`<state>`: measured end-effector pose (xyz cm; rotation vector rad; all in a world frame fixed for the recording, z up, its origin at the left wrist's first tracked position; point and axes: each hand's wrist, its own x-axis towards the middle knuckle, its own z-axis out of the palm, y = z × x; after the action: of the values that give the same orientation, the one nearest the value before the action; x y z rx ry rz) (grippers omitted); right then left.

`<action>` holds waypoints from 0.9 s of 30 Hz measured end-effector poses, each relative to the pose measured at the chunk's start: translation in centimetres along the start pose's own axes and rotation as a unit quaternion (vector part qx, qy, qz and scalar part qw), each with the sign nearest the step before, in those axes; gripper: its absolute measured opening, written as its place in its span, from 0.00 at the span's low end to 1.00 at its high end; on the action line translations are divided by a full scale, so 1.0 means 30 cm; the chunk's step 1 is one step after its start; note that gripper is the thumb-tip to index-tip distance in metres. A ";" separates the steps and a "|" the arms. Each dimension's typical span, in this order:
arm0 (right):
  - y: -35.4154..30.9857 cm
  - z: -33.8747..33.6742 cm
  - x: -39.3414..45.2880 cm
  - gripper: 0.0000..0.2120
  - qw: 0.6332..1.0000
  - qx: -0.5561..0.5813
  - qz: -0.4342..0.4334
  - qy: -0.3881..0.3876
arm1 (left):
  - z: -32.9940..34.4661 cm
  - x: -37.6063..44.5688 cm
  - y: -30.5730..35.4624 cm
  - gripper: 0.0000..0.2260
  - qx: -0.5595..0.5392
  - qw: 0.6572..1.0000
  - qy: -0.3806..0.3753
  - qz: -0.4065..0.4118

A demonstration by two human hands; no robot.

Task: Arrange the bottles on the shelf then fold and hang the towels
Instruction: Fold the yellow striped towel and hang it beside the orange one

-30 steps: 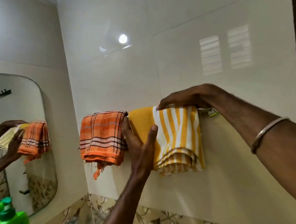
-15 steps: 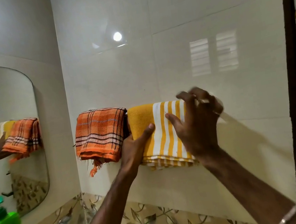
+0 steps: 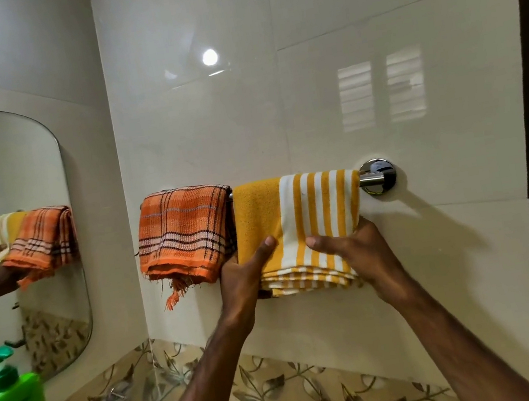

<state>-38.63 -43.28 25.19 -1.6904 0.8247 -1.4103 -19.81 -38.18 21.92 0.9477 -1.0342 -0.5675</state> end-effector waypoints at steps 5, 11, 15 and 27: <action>0.028 0.000 -0.035 0.12 0.999 -0.011 -0.038 0.012 | -0.002 0.006 -0.016 0.18 0.012 1.000 0.000 0.018; 0.057 0.030 -0.067 0.22 0.996 0.013 -0.073 0.042 | -0.003 0.009 -0.032 0.20 0.005 1.000 0.000 0.028; 0.091 0.045 -0.095 0.16 0.992 0.068 -0.083 0.066 | -0.006 0.004 -0.033 0.20 0.019 0.999 0.007 0.027; 0.522 0.356 -0.267 0.17 0.977 0.178 0.111 -0.050 | -0.227 -0.253 -0.250 0.17 0.131 0.983 0.108 -0.074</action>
<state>-29.60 -42.53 6.72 -1.3412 0.6378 -1.2248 -16.69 -33.40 10.64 1.2977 -0.8603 -0.4443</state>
